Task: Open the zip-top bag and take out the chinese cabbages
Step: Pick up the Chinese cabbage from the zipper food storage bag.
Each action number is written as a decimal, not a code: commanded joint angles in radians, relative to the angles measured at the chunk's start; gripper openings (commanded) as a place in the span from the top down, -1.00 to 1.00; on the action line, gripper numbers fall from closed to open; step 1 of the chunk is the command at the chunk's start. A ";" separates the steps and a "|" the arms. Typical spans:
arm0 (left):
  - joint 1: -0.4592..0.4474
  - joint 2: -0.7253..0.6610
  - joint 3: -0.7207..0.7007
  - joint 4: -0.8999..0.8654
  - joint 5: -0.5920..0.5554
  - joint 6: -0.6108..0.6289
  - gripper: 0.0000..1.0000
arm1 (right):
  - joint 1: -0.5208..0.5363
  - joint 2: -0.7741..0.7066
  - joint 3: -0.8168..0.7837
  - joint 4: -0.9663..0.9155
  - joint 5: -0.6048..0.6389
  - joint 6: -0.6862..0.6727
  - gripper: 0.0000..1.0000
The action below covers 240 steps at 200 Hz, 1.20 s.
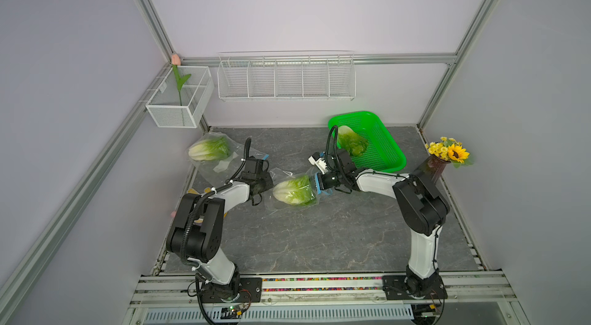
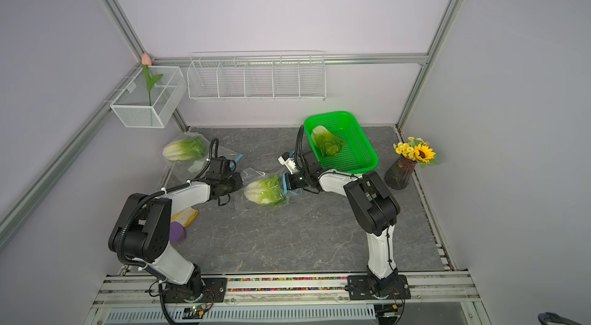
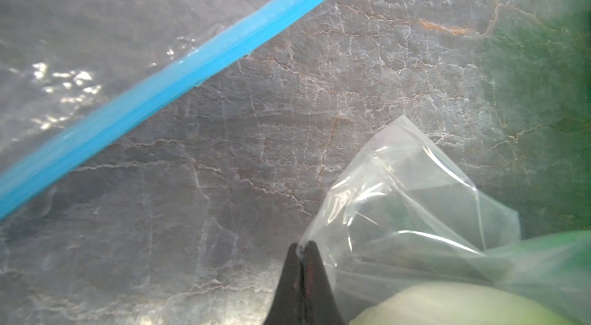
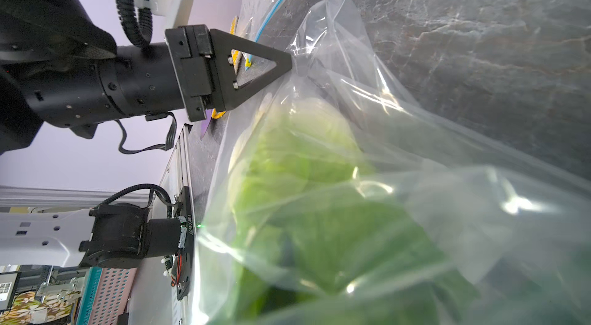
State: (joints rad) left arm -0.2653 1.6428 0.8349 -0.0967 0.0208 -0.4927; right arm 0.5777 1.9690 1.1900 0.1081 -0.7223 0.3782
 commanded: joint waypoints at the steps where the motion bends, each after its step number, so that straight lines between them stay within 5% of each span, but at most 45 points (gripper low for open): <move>1: 0.019 0.006 -0.012 0.014 0.005 -0.027 1.00 | -0.012 -0.055 -0.016 -0.019 0.041 -0.055 0.85; 114: 0.078 -0.012 -0.054 0.048 0.037 -0.069 1.00 | -0.088 -0.254 -0.148 0.006 0.243 -0.035 0.85; 155: 0.083 -0.018 -0.055 0.053 0.039 -0.071 1.00 | -0.113 -0.284 -0.185 0.077 0.215 0.024 0.85; 176: 0.083 -0.023 -0.061 0.079 0.071 -0.092 0.44 | -0.107 -0.263 -0.174 0.086 0.178 0.034 0.86; 204: 0.081 -0.047 -0.115 0.159 0.165 -0.205 -0.61 | -0.091 -0.221 -0.140 0.055 0.160 0.031 0.84; 217: 0.076 -0.056 -0.139 0.176 0.185 -0.241 -0.77 | -0.077 -0.199 -0.122 0.042 0.150 0.028 0.80; 240: 0.048 -0.057 -0.154 0.176 0.168 -0.252 -0.76 | -0.053 -0.159 -0.087 0.018 0.130 0.024 0.71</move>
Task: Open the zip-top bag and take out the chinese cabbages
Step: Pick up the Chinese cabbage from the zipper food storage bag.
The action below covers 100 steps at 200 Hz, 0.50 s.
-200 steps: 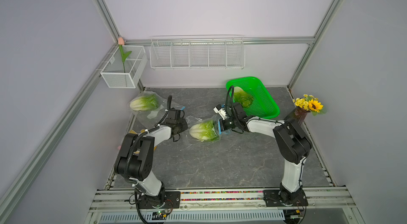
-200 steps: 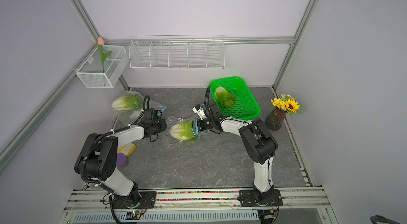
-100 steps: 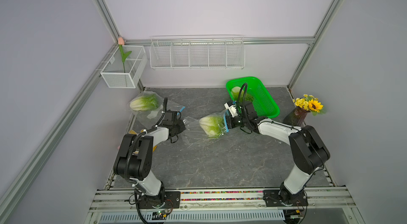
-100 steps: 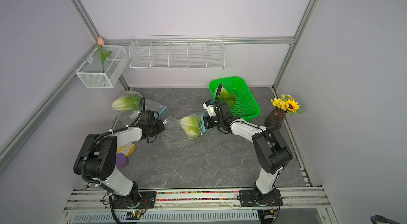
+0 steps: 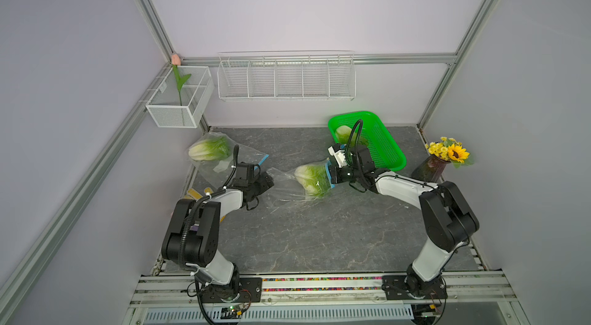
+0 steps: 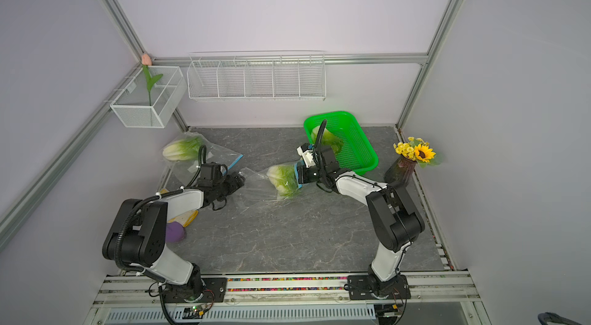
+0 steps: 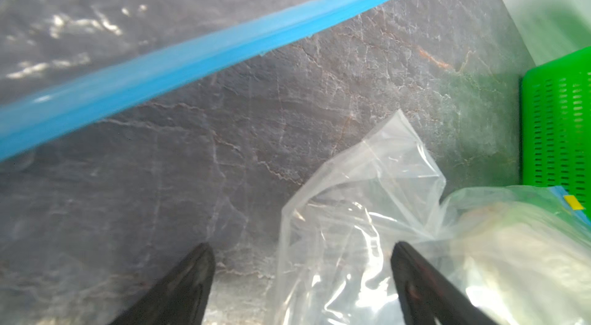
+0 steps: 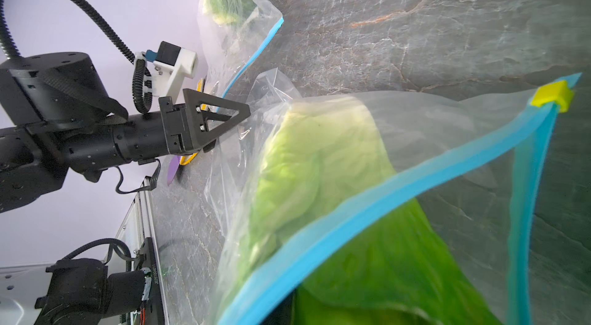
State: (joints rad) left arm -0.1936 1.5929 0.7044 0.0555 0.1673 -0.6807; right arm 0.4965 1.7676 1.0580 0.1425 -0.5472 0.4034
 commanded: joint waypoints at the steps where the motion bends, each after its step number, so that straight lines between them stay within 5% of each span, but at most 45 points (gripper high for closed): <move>1: -0.025 -0.005 -0.023 0.025 0.022 -0.064 -0.75 | 0.028 0.045 0.048 -0.019 -0.048 -0.001 0.71; 29: -0.058 0.054 0.016 0.020 0.026 -0.084 -0.25 | 0.048 0.088 0.072 -0.037 -0.067 -0.003 0.47; 52: -0.070 0.091 0.042 0.020 0.033 -0.091 0.38 | 0.050 0.087 0.060 -0.041 -0.031 -0.008 0.01; 73: -0.074 0.103 0.050 0.023 0.039 -0.087 0.84 | 0.057 0.101 0.058 -0.036 -0.019 -0.001 -0.16; 100: -0.079 0.111 0.055 0.024 0.050 -0.085 1.00 | 0.078 0.130 0.081 -0.026 0.026 0.018 -0.19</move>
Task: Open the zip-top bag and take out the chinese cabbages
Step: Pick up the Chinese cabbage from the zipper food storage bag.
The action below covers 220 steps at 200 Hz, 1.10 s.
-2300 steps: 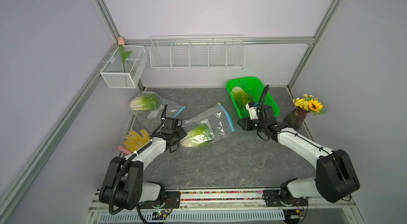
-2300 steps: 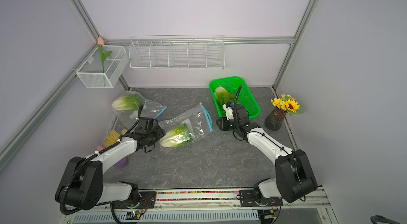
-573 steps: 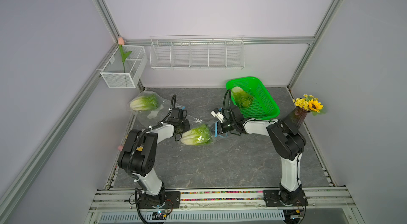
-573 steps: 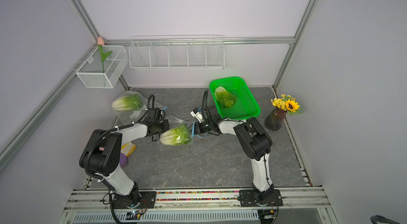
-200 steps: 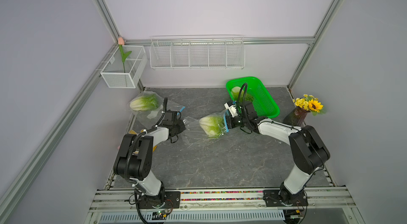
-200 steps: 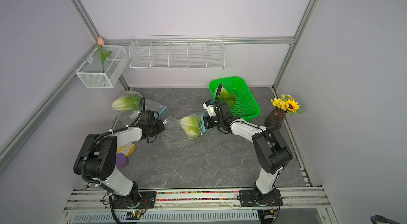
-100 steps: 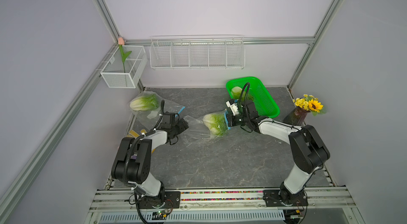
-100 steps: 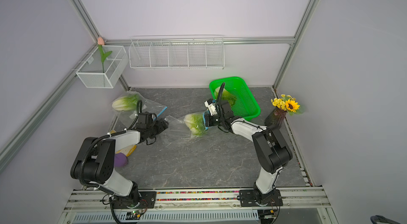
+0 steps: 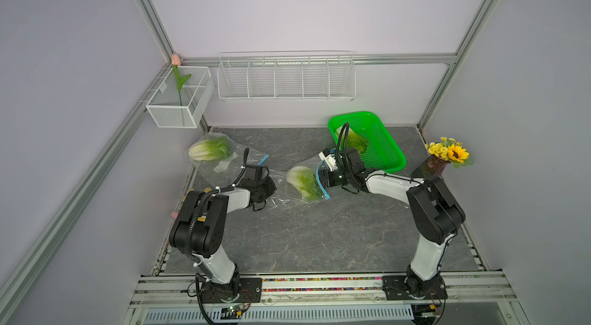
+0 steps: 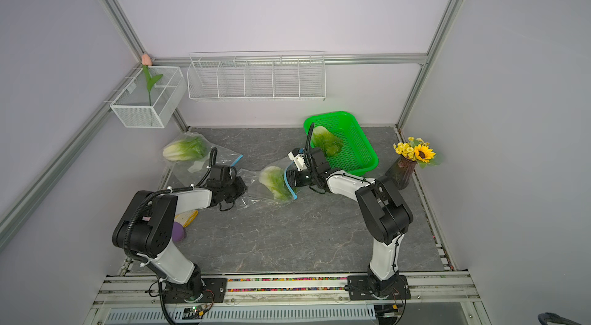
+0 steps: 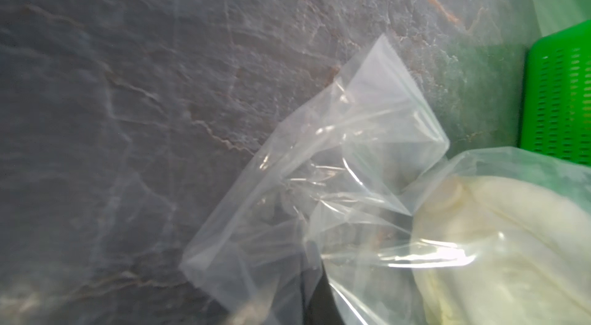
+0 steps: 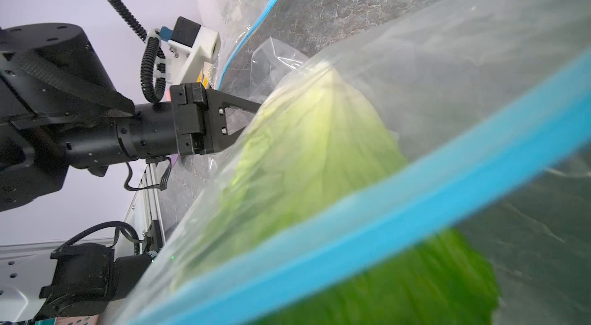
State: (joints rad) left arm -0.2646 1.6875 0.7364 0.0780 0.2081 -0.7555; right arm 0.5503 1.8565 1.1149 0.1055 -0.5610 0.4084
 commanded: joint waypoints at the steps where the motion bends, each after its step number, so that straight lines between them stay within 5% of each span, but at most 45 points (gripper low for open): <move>1: -0.007 0.016 0.023 0.001 0.009 -0.009 1.00 | 0.024 0.043 0.026 0.010 0.043 0.015 -0.19; 34: -0.010 0.015 0.023 -0.003 0.008 -0.004 1.00 | 0.036 0.090 0.073 0.008 0.104 0.050 -0.05; 62: -0.010 0.004 0.026 -0.022 -0.014 0.005 1.00 | 0.036 0.069 0.061 0.013 0.104 0.035 0.67; 76: -0.008 -0.007 0.026 -0.040 -0.039 0.014 1.00 | 0.030 0.032 0.035 0.015 0.102 0.015 0.85; 220: 0.101 -0.037 0.025 -0.114 -0.099 0.056 1.00 | -0.202 -0.411 -0.120 -0.254 -0.081 -0.258 0.86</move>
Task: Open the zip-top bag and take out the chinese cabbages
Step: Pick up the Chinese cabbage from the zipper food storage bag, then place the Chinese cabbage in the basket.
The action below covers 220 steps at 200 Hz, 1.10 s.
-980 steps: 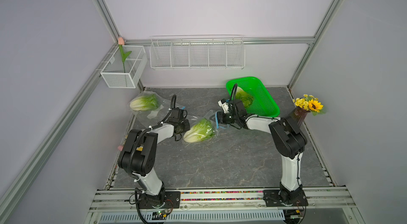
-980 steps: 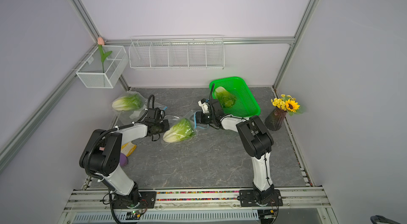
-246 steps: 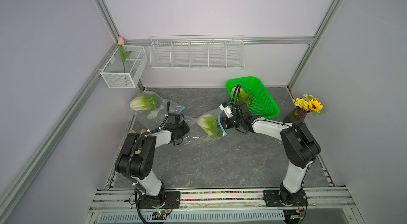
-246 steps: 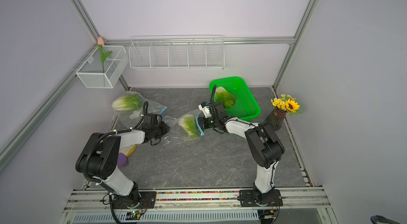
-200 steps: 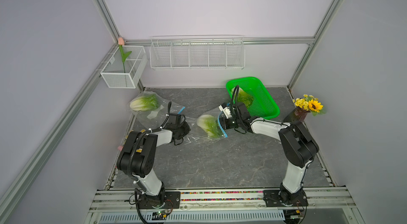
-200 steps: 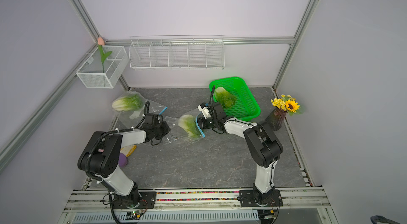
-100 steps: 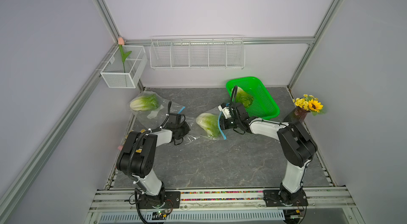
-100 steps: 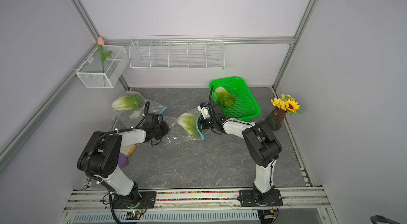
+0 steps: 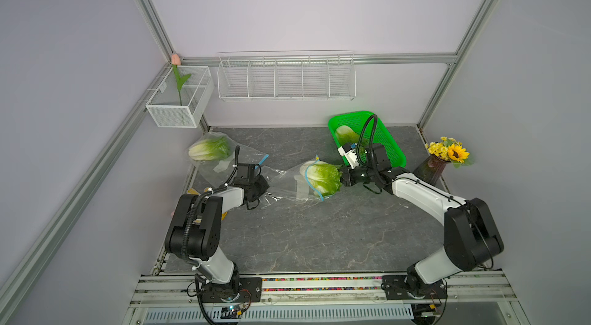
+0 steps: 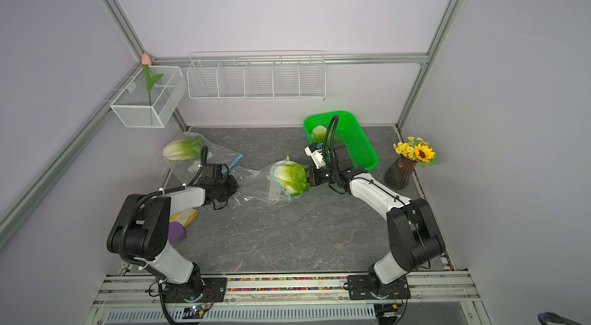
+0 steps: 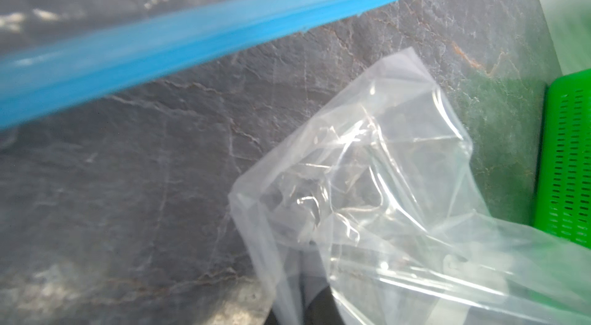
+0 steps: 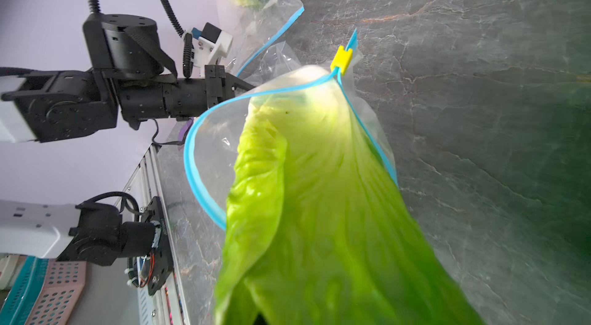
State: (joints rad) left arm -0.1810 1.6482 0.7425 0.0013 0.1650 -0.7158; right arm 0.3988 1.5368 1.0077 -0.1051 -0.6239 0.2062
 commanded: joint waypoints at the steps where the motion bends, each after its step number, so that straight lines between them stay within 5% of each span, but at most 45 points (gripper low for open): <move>1: 0.017 0.002 0.018 -0.037 -0.056 0.016 1.00 | -0.052 -0.093 -0.013 -0.044 -0.017 -0.056 0.86; 84: 0.018 -0.005 0.040 -0.061 -0.079 0.042 1.00 | -0.202 -0.262 0.022 -0.047 0.103 -0.013 0.86; 159: -0.001 -0.170 0.073 -0.161 -0.164 0.090 -0.74 | -0.383 -0.122 0.165 0.061 0.167 0.081 0.86; 183: -0.042 -0.262 0.122 -0.222 -0.221 0.155 -0.99 | -0.408 -0.034 0.260 0.059 0.143 0.058 0.86; 220: -0.158 -0.324 0.183 -0.190 -0.197 0.336 -0.99 | -0.429 0.139 0.446 -0.008 0.107 -0.004 0.86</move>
State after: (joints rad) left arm -0.2695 1.3491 0.8803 -0.1844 -0.0261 -0.5350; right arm -0.0193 1.6012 1.3544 -0.1120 -0.4721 0.2508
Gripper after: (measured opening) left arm 0.995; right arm 0.074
